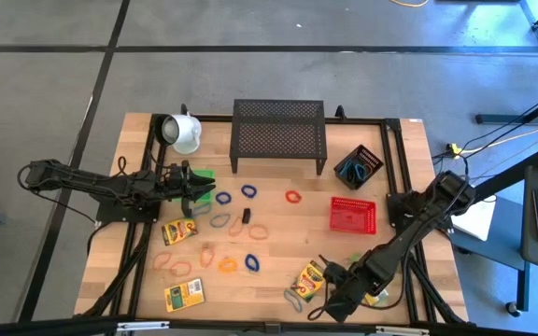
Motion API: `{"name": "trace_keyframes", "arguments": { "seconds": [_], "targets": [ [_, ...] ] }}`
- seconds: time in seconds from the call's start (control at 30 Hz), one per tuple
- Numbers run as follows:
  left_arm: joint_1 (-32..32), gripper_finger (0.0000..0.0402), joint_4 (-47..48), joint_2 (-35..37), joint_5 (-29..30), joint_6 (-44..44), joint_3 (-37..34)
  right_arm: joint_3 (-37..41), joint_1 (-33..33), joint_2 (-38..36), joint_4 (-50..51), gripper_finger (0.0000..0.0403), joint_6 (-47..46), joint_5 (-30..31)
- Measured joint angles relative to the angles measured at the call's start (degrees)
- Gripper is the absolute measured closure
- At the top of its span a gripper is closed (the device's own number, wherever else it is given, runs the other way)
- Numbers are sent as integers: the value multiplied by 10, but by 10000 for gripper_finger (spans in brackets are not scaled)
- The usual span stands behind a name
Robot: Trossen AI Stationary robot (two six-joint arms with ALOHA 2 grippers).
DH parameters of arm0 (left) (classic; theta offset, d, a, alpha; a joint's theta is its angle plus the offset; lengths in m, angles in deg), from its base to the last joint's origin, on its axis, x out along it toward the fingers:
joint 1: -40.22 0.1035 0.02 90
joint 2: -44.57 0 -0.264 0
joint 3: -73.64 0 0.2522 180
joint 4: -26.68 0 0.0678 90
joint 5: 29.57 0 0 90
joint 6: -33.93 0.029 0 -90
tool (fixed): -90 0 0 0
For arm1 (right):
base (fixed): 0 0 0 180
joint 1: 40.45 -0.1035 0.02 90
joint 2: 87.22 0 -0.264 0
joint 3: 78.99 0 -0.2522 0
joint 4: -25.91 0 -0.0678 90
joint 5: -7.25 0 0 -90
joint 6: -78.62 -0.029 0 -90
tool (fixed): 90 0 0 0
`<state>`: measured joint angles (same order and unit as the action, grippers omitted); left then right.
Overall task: Pick & Place Office Desk Supplies
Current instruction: Put the black rubber band into the black bin
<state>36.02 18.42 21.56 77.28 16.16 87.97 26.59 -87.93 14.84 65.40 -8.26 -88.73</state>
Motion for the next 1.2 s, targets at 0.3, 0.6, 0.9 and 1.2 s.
{"name": "trace_keyframes", "arguments": {
  "seconds": [0.3, 0.6, 0.9, 1.2],
  "targets": [
    [0, 311, 0, 0, 0, 0, 0, 0, 0, 26, 0, 223, 109, 14],
    [0, 311, 0, 0, 0, 0, 0, -2, -1, 42, 3, 223, 166, 79],
    [0, 311, 0, 0, 0, 0, 0, -2, -1, 43, 12, 261, 203, 89],
    [0, 311, 0, 0, 0, 0, 0, 0, 0, 44, 24, 376, 205, 96]
  ]
}}
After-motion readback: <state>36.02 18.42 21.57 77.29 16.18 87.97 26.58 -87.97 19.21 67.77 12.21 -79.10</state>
